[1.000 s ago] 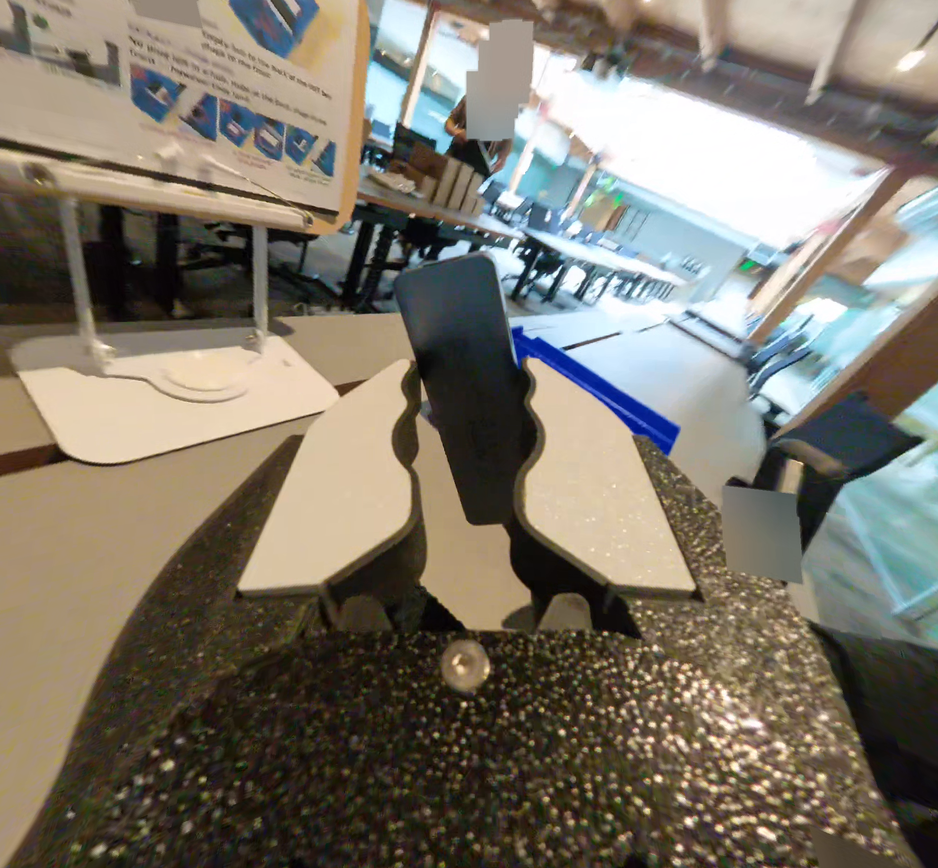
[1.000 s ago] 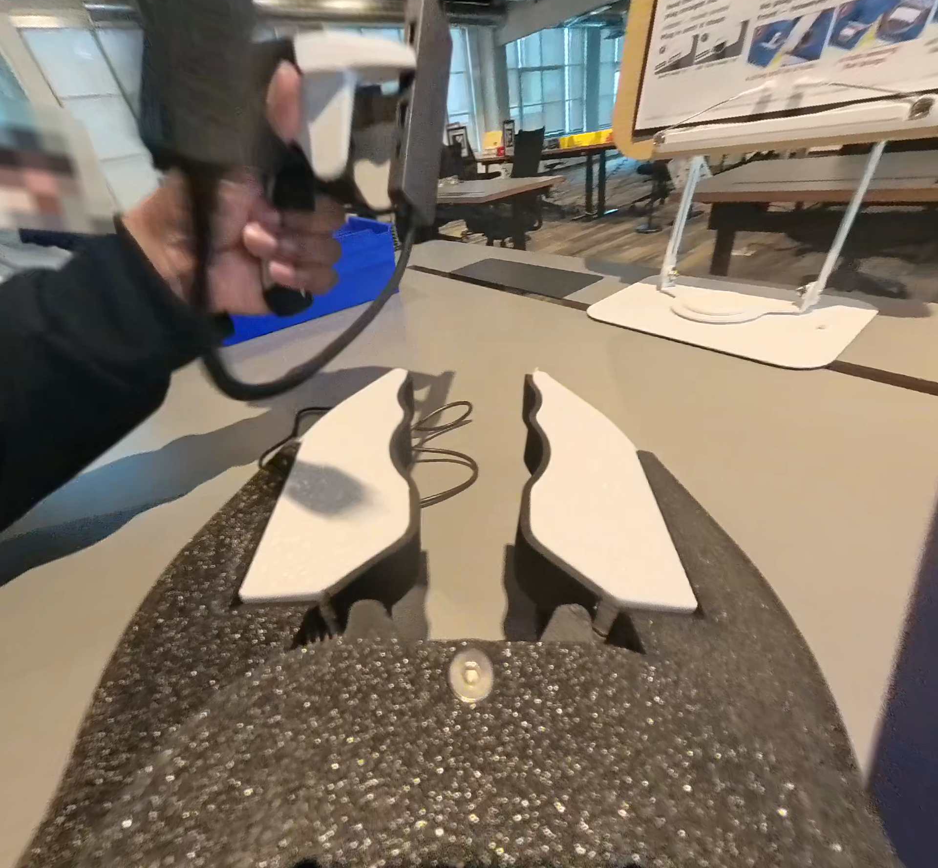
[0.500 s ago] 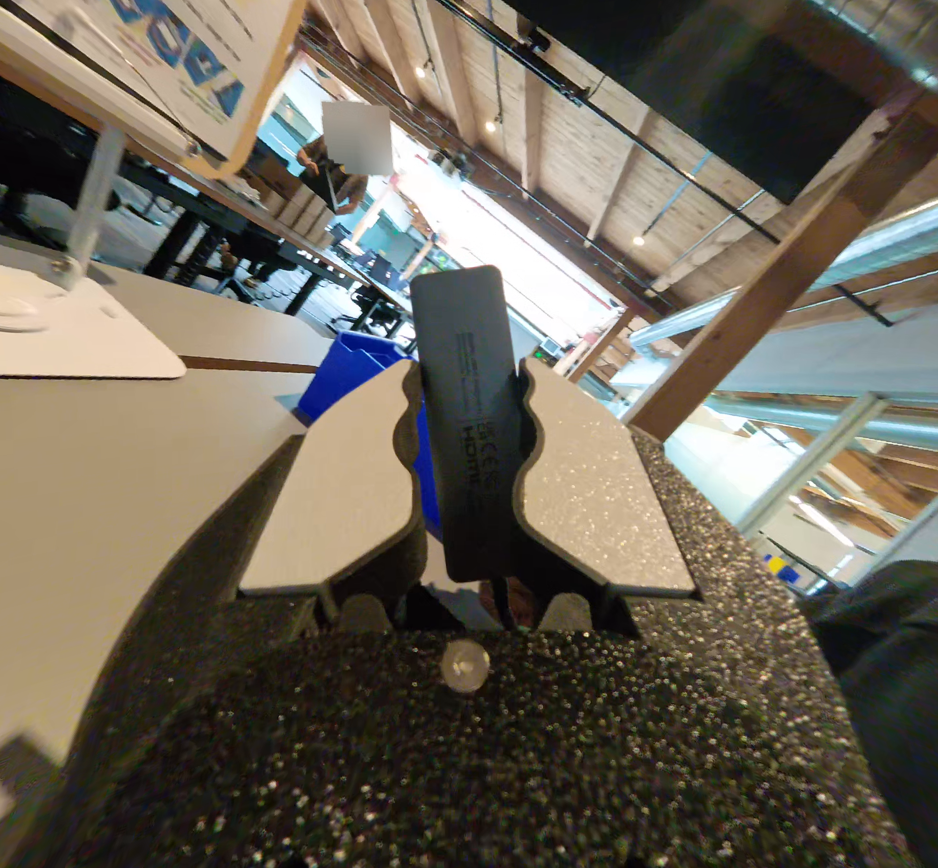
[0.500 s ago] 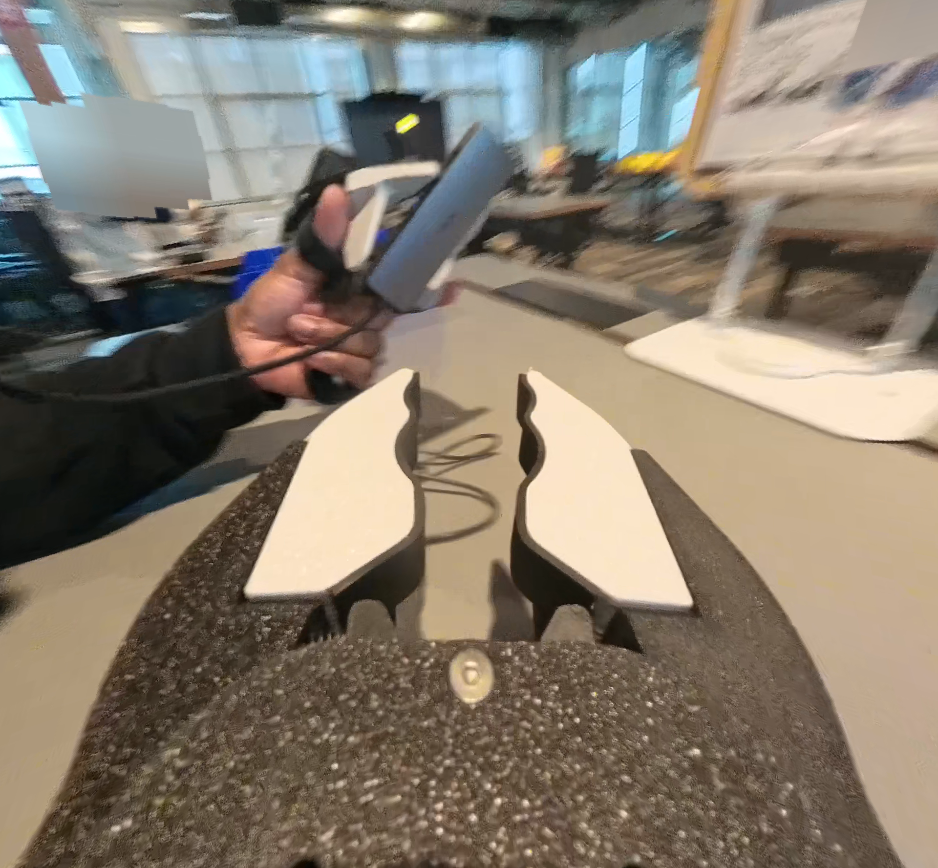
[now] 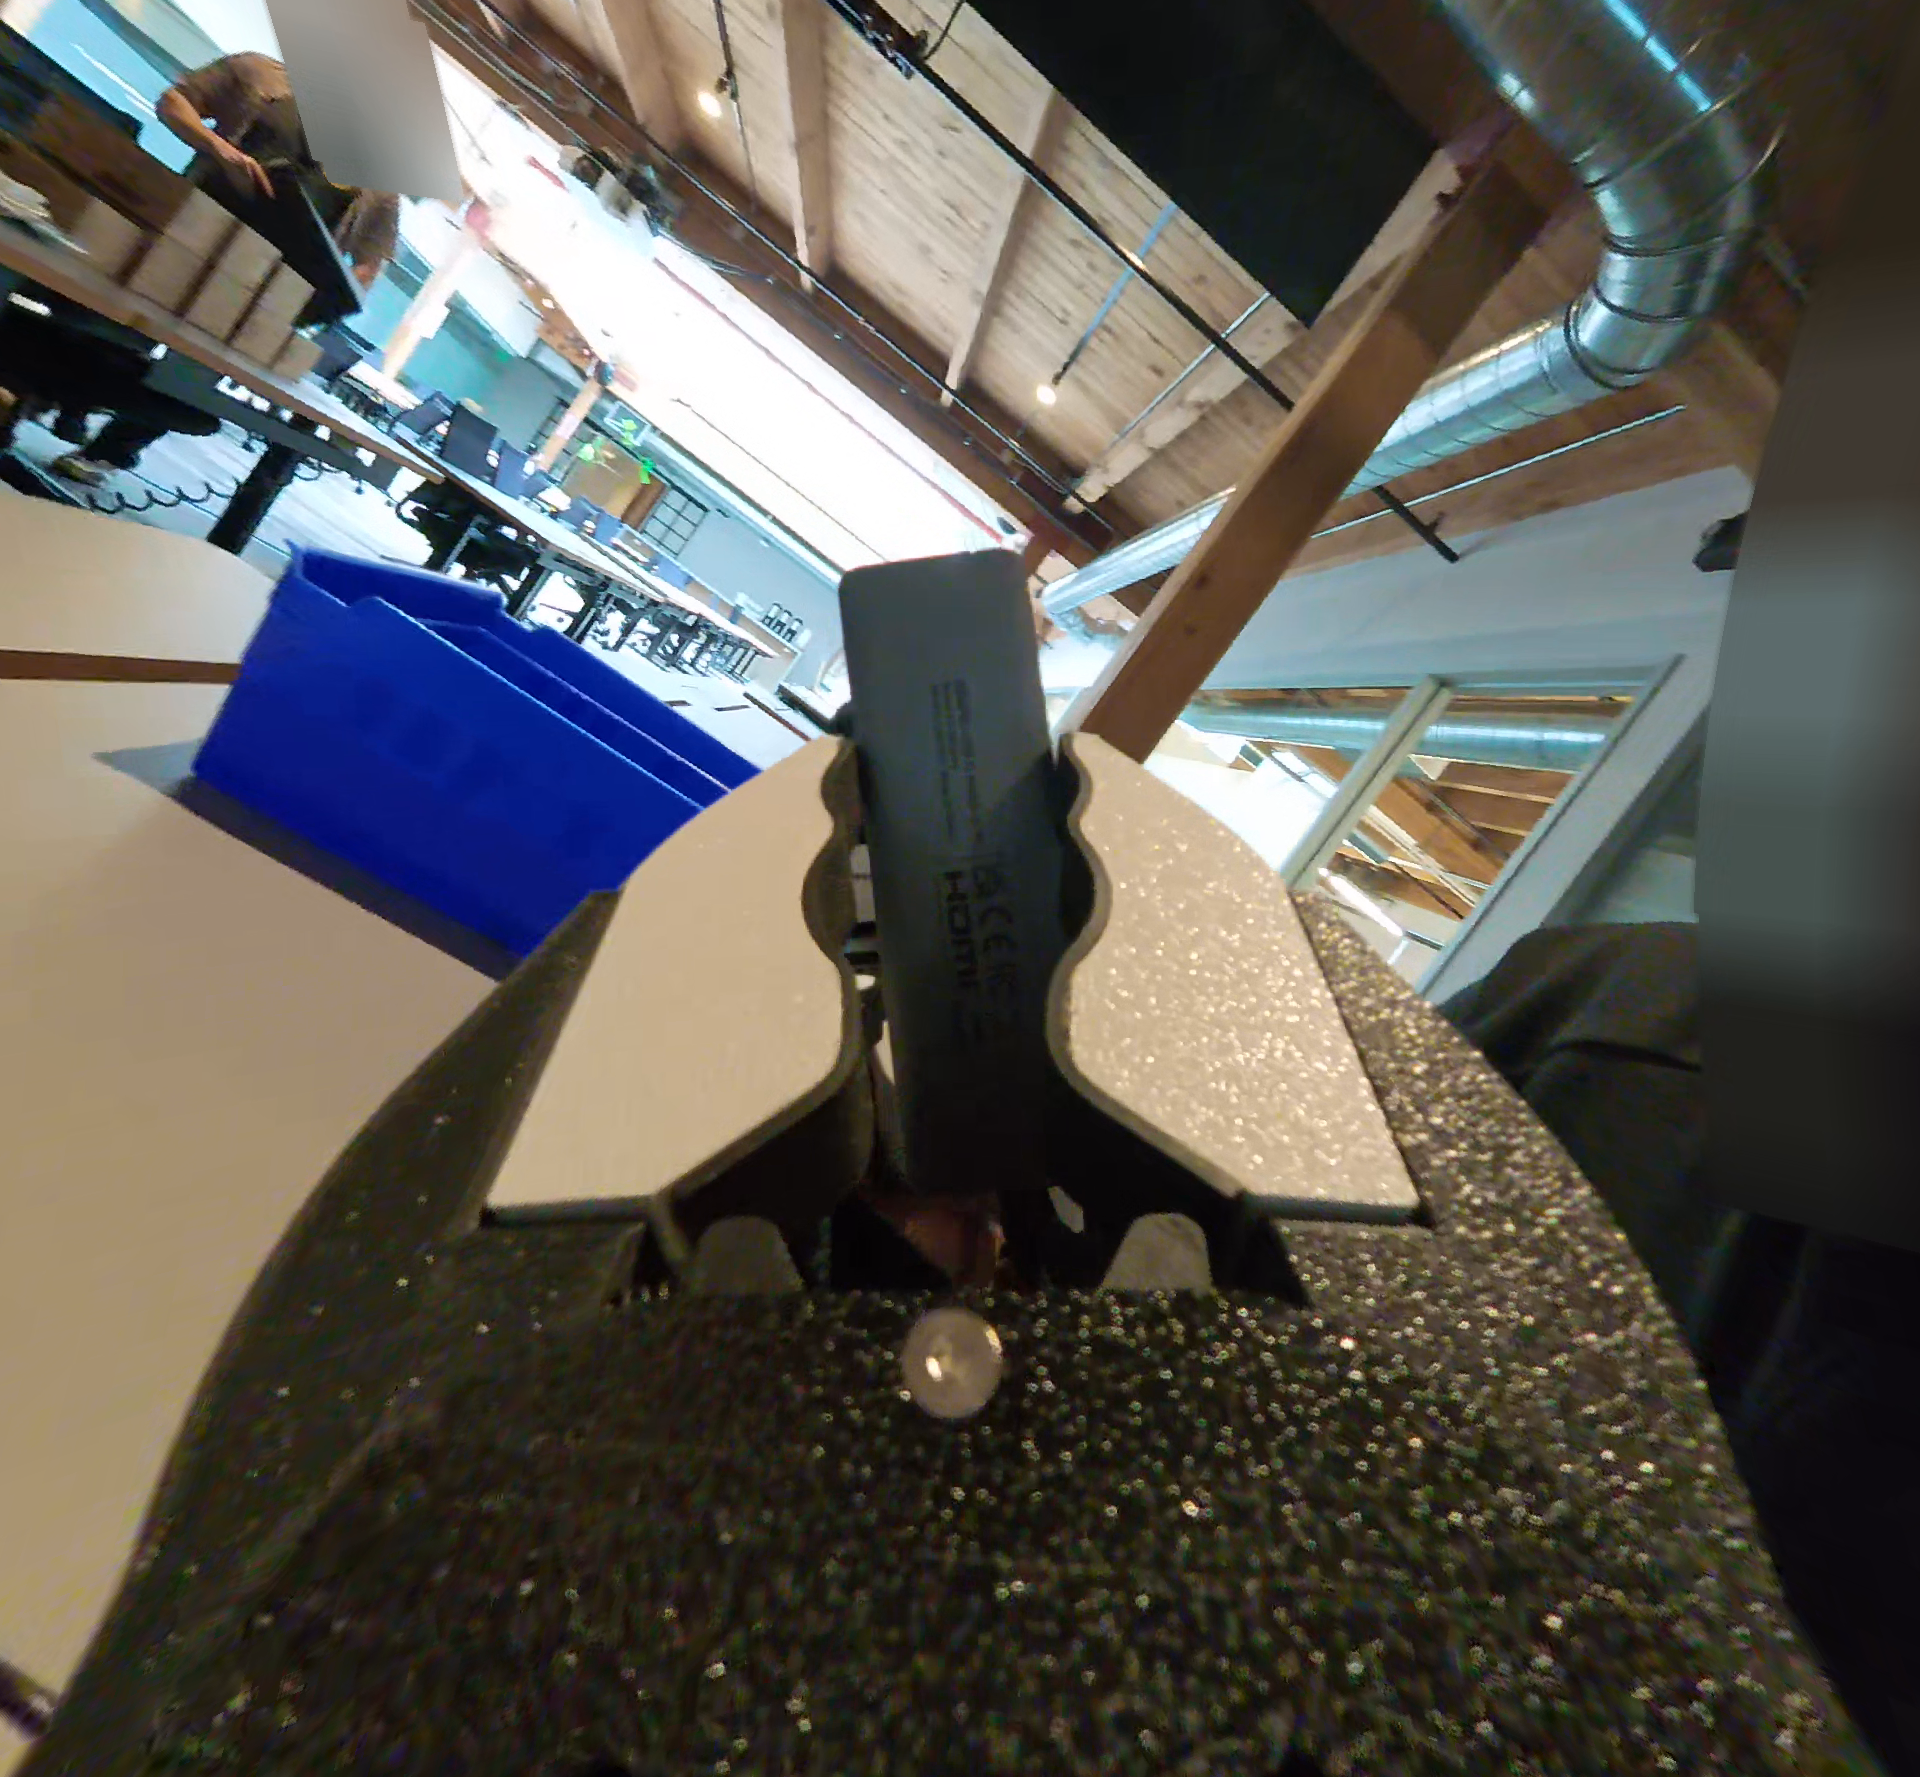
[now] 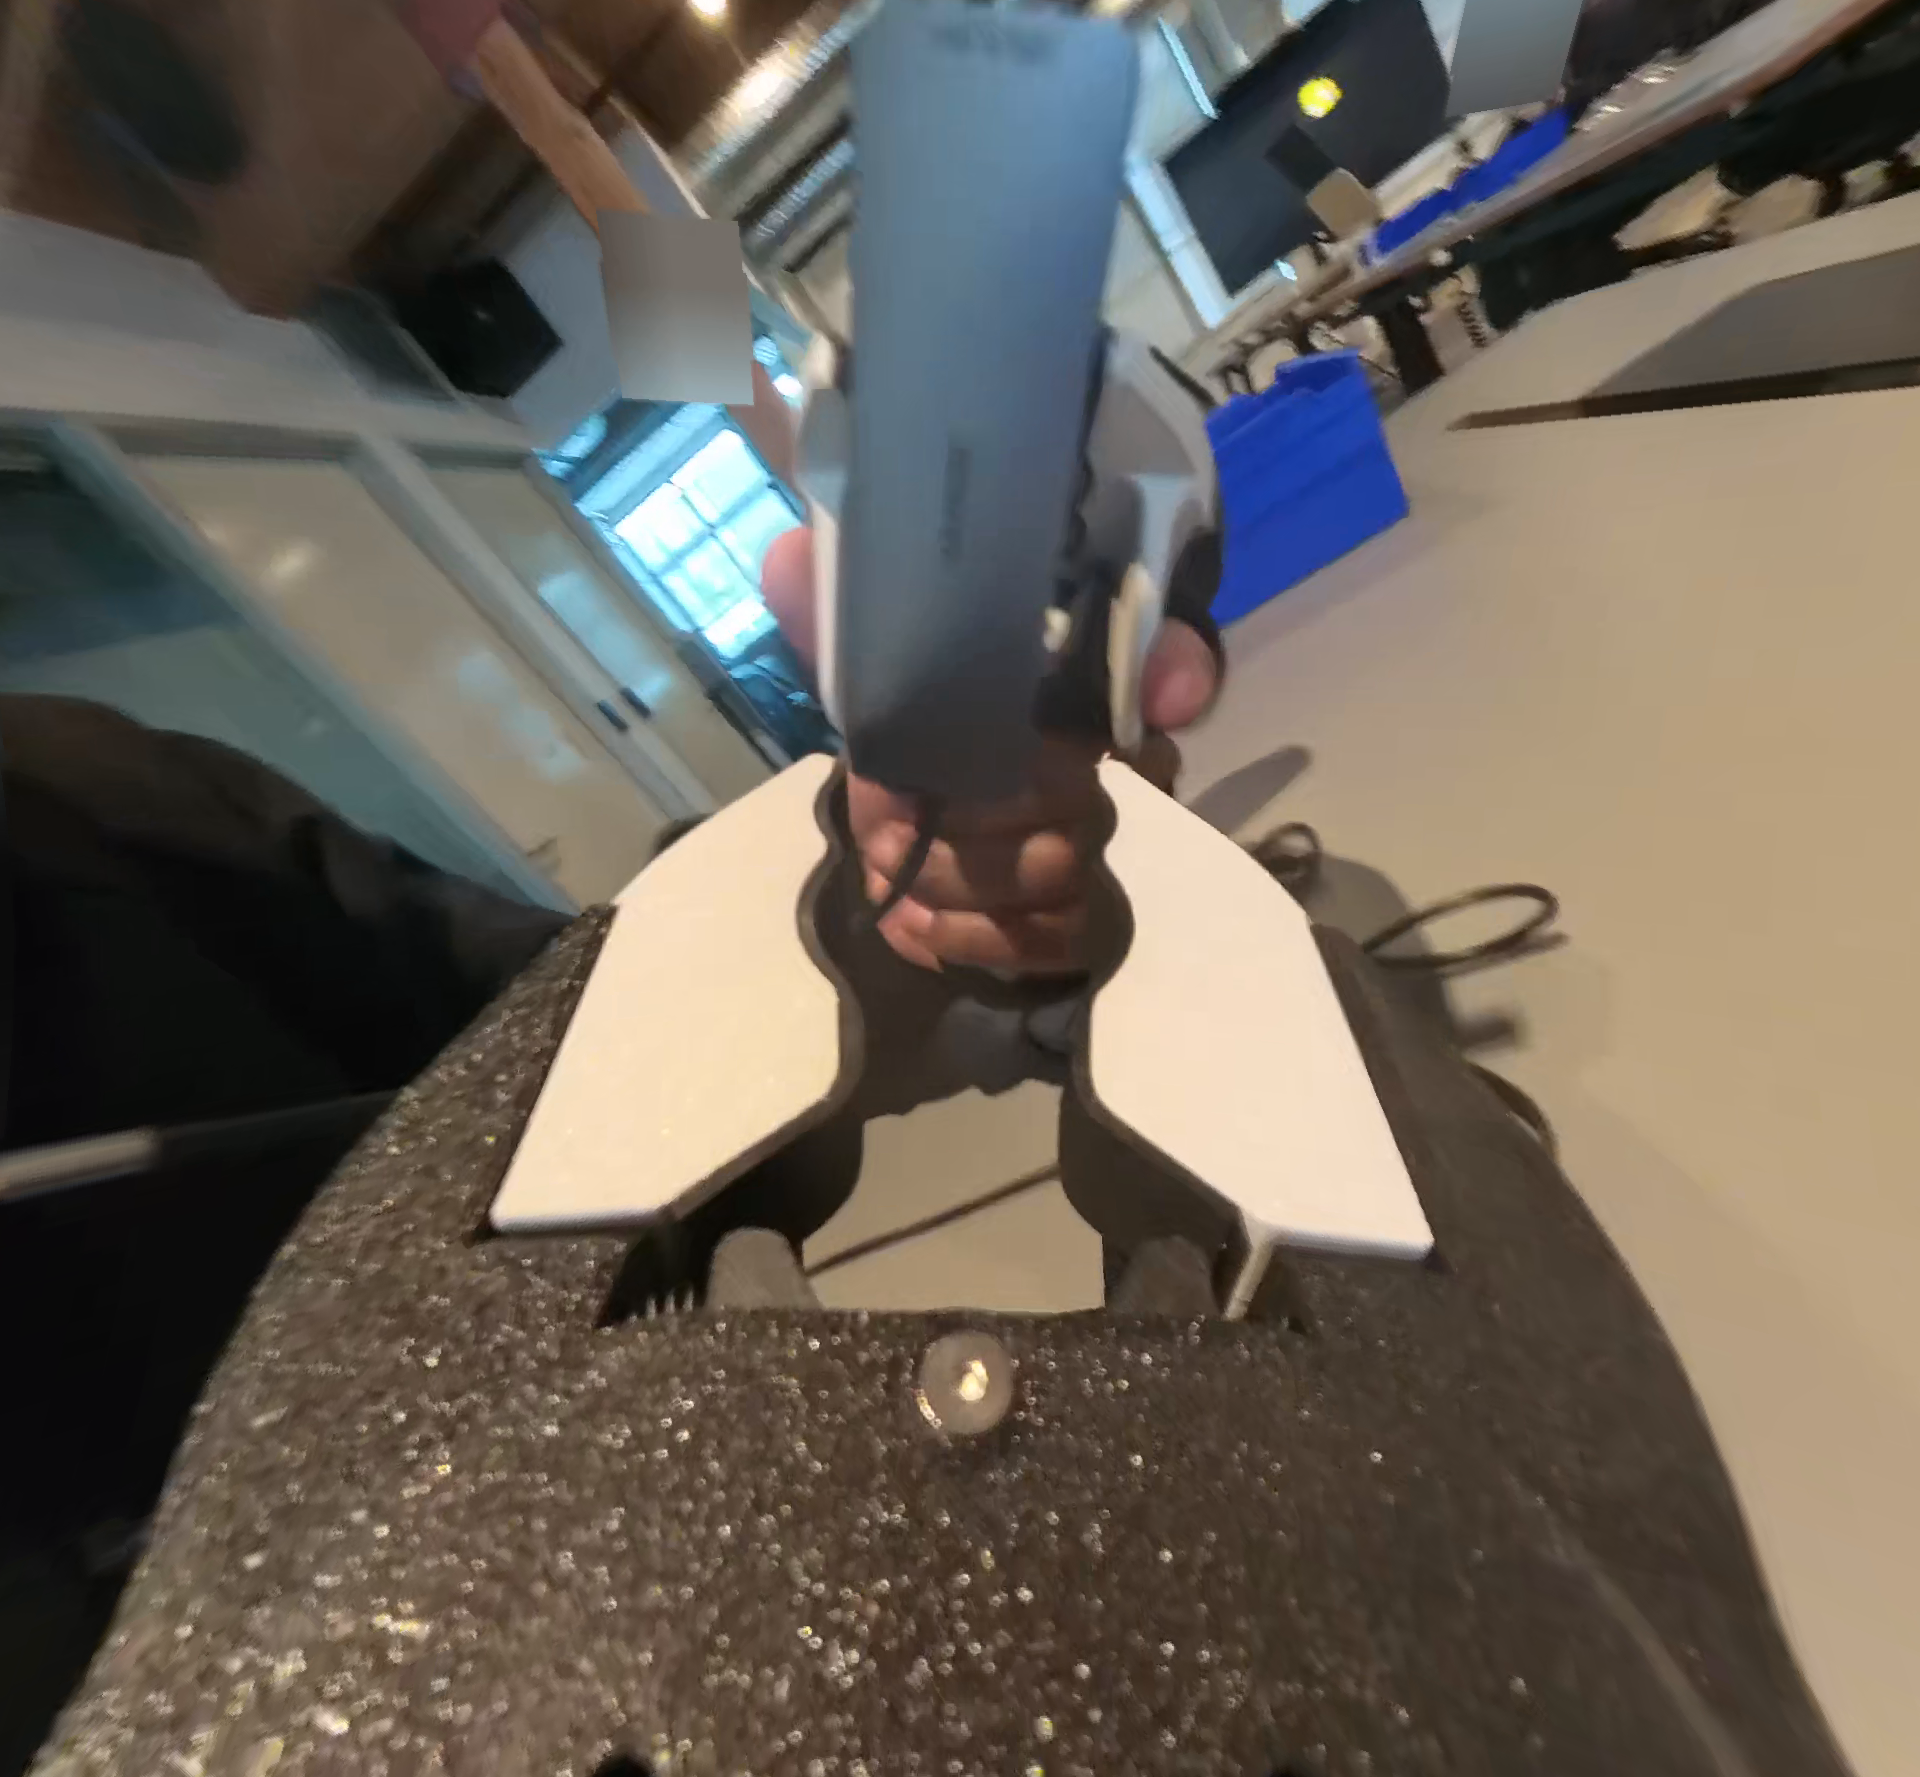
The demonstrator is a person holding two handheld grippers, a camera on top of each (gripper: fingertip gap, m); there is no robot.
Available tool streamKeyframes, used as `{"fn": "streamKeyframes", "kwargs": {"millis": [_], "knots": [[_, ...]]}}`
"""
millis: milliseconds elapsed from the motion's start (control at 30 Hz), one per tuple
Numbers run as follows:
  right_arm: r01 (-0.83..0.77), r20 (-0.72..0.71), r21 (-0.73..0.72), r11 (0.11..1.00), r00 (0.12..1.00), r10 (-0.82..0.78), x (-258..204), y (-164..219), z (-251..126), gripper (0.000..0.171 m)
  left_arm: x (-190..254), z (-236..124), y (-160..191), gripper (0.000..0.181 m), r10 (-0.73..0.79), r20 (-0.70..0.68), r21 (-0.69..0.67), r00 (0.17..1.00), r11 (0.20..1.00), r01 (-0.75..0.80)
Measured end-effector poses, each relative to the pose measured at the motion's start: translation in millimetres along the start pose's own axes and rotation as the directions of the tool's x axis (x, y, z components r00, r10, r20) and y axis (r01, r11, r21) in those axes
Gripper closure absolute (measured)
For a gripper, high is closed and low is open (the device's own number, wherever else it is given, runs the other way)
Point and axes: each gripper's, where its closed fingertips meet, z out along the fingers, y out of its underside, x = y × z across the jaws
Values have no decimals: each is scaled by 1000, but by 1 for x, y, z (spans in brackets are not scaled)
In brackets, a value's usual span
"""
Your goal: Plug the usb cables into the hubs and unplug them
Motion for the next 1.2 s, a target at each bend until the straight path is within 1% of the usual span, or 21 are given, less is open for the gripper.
{"fn": "streamKeyframes", "kwargs": {"millis": [100,267,533,733,867,1033,1133,1200], "knots": [[-4,38,17,1000,999,4,-7,-2,-2,128,0,6,11,146,0,-2,-35,1000,999,0],[-7,44,14,1000,999,6,-9,0,-1,128,1,11,21,146,16,-5,-68,1000,998,-16],[-1,21,22,1000,1000,0,-6,1,-4,134,3,10,20,146,45,-3,-73,999,996,-45],[1,22,18,1000,1000,-2,-7,3,-6,134,4,8,21,146,84,7,-115,996,990,-83],[18,-2,24,1000,1000,-18,-8,2,-12,135,4,2,15,146,151,38,-157,988,977,-143],[23,-24,51,998,999,-22,-6,-3,-20,135,9,-20,-9,146,255,79,-180,964,955,-237],[22,-37,65,998,999,-20,-4,-5,-25,135,5,-37,-13,146,333,123,-261,935,920,-294],[22,-41,67,998,999,-20,-2,-6,-26,135,-7,-48,-3,146,425,161,-392,891,856,-337]]}}
